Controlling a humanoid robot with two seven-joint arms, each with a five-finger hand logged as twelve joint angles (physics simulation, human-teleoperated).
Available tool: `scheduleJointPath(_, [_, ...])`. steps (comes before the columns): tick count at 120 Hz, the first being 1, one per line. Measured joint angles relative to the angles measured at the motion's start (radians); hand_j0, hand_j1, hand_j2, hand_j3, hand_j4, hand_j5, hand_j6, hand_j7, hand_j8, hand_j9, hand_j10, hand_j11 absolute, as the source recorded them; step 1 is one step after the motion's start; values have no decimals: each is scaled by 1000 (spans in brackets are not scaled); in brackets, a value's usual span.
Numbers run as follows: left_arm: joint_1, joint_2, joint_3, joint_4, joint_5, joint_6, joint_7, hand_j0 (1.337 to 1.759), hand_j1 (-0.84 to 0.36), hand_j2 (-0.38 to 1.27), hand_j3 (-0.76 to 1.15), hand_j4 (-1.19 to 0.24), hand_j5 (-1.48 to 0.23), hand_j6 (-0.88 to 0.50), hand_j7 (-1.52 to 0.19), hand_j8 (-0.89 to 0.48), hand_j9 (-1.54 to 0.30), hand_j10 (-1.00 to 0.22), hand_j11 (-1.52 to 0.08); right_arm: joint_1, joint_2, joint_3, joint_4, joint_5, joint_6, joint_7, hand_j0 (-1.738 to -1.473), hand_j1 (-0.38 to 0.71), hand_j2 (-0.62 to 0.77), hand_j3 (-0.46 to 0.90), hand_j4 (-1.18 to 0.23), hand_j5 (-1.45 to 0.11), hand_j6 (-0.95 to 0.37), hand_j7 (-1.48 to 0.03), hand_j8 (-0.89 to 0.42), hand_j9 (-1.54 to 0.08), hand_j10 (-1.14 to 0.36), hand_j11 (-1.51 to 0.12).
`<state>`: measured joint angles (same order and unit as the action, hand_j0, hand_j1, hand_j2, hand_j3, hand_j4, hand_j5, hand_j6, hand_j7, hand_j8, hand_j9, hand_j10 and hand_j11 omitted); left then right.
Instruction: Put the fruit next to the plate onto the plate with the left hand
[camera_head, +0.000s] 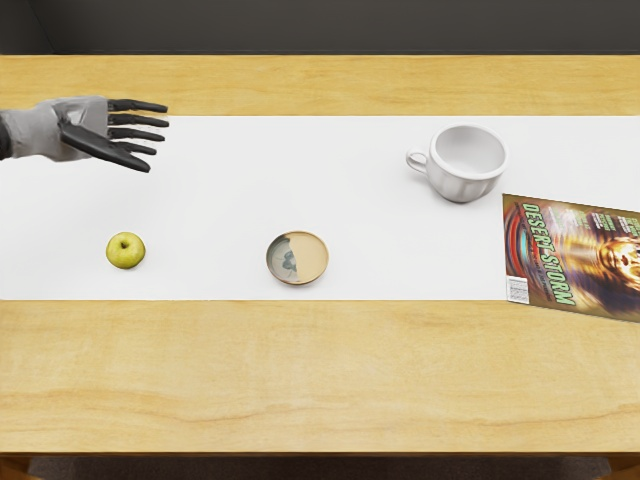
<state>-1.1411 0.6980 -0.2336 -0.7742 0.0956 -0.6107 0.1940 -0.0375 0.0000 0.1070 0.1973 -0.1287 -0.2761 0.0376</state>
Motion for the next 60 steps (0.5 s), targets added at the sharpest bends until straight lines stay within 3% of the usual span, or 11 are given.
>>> scheduleJointPath(32, [-18,34,14,-33,86,0,19,1658,50,51,0,-251,-325,-251,-325,-251,-325,-250,-325,-2,0,-1,-1,0,0,0,-1658,-307,-7,0,-36,-46,-36,-46,-36,-46,-36,-46])
scheduleJointPath(44, [-65,136,17,-133,148,0,78,1658,50,51,0,-251,-326,-251,-325,-251,-325,-250,-325,-2,0,-1,-1,0,0,-1,-1658,-307,-7,0,-36,-46,-36,-46,-36,-46,-36,-46])
scheduleJointPath(60, [-88,252,19,-345,265,-1,150,1658,50,51,0,-251,-326,-251,-326,-251,-325,-251,-325,-2,0,-1,-1,0,0,-1,-1658,-306,-7,0,-36,-46,-36,-46,-36,-46,-36,-46])
